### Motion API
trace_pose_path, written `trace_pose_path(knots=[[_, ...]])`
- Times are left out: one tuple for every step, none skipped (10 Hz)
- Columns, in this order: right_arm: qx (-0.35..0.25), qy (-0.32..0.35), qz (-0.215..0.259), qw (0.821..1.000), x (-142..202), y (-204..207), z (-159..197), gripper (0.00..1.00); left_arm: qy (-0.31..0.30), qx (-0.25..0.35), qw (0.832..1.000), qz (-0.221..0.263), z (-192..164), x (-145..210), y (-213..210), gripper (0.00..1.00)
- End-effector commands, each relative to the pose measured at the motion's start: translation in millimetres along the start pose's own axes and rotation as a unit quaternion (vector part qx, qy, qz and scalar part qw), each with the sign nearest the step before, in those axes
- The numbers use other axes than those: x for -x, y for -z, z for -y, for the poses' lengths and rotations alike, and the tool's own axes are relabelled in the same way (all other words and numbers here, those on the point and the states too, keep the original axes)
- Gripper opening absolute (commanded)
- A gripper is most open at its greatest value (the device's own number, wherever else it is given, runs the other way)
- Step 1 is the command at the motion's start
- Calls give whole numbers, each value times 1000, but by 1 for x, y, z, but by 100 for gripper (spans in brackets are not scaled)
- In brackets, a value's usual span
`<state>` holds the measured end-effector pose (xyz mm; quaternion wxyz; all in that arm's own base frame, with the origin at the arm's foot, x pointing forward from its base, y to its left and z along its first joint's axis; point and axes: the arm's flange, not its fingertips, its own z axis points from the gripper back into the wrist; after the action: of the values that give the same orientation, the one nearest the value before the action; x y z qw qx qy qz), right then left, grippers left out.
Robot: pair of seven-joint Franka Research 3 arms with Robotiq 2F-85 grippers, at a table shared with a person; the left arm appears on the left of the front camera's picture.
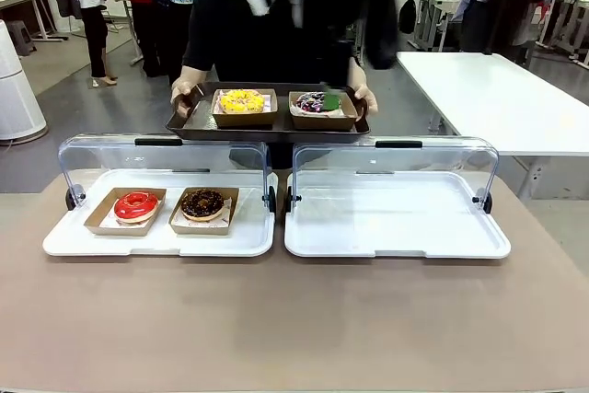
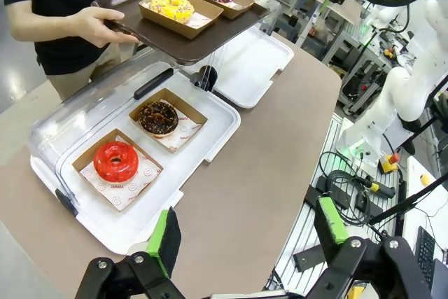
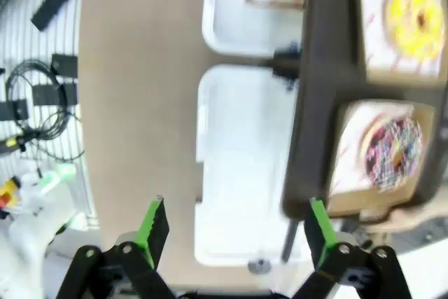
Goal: Provide the desired donut to the person.
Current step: Place the picked Paper togo box onto the Handle tray extended by the person.
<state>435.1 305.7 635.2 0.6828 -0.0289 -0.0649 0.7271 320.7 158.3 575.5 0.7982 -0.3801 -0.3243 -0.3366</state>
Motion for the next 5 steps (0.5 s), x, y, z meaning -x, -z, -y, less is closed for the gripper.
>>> trace_pose_path(knots=[[32, 5, 6, 999, 80, 35, -52, 100, 12, 4, 1000, 6, 0, 2, -1, 100], [42, 18, -2, 999, 111, 41, -60, 100, 12, 4, 1000, 6, 0, 2, -1, 100], [39, 28, 15, 999, 136, 43, -67, 100, 12, 4, 1000, 6, 0, 2, -1, 100], [41, 34, 25, 998, 148, 41, -69, 100, 12, 4, 1000, 6, 0, 2, -1, 100], [44, 37, 30, 998, 155, 37, -67, 100, 12, 4, 1000, 6, 0, 2, -1, 100]])
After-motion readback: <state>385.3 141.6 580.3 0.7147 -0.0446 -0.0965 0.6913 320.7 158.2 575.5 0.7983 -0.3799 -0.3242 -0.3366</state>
